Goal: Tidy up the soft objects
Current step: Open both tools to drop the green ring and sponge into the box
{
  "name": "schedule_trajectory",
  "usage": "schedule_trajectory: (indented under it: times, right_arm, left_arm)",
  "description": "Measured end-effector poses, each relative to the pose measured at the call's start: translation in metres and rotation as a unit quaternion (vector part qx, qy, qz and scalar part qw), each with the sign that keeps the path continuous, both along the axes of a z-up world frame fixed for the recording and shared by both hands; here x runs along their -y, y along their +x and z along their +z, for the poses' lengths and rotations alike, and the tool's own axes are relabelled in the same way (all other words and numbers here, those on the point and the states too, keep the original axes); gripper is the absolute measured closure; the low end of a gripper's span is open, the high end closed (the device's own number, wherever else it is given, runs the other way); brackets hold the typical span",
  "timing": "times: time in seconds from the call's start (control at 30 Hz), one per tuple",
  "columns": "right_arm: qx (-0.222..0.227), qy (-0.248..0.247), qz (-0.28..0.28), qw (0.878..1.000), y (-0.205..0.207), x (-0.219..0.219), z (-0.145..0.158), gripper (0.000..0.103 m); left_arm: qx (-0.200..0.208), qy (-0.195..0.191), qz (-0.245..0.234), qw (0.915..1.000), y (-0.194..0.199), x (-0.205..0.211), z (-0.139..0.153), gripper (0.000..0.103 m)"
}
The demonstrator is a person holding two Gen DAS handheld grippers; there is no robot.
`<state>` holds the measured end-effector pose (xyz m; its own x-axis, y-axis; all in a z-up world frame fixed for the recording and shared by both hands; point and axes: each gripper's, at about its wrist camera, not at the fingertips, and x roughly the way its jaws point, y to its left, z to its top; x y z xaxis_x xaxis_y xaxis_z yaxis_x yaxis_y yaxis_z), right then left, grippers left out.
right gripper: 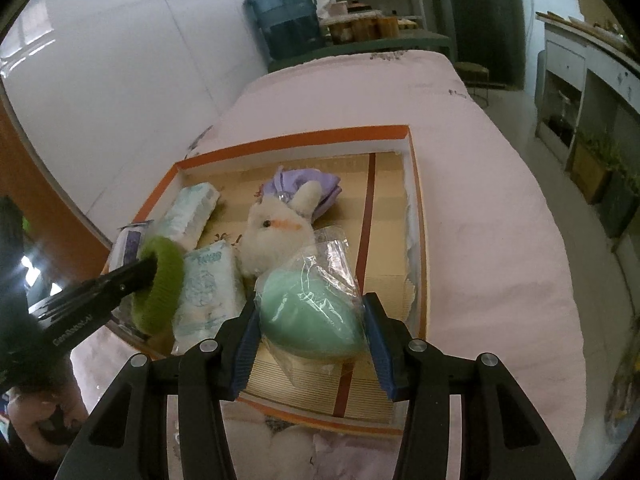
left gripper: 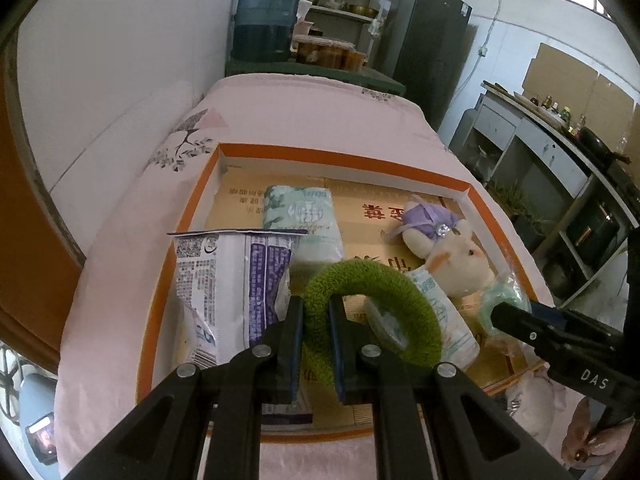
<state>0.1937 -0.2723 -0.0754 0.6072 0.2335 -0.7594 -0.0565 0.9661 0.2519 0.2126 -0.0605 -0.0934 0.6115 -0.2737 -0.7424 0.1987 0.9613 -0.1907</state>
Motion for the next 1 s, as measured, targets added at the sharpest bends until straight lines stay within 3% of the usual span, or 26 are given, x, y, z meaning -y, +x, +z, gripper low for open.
schedule_trajectory:
  times: [0.23,0.5,1.0]
  right_arm:
    - [-0.002,0.002,0.003,1.0,0.0,-0.001,-0.002,0.05]
    - [0.006,-0.003,0.003,1.0,-0.004,-0.003,-0.001,0.038]
    - [0.026,0.001,-0.002,1.0,-0.021,-0.002,0.018,0.037]
  left_arm:
    - [-0.004,-0.019,0.002,0.9998,0.002,-0.006,-0.001,0.089]
    - [0.006,-0.025,-0.003,0.9997,-0.005,-0.004,0.006,0.059]
    - [0.025,-0.018,0.006,0.9995,-0.022,-0.008,0.026,0.057]
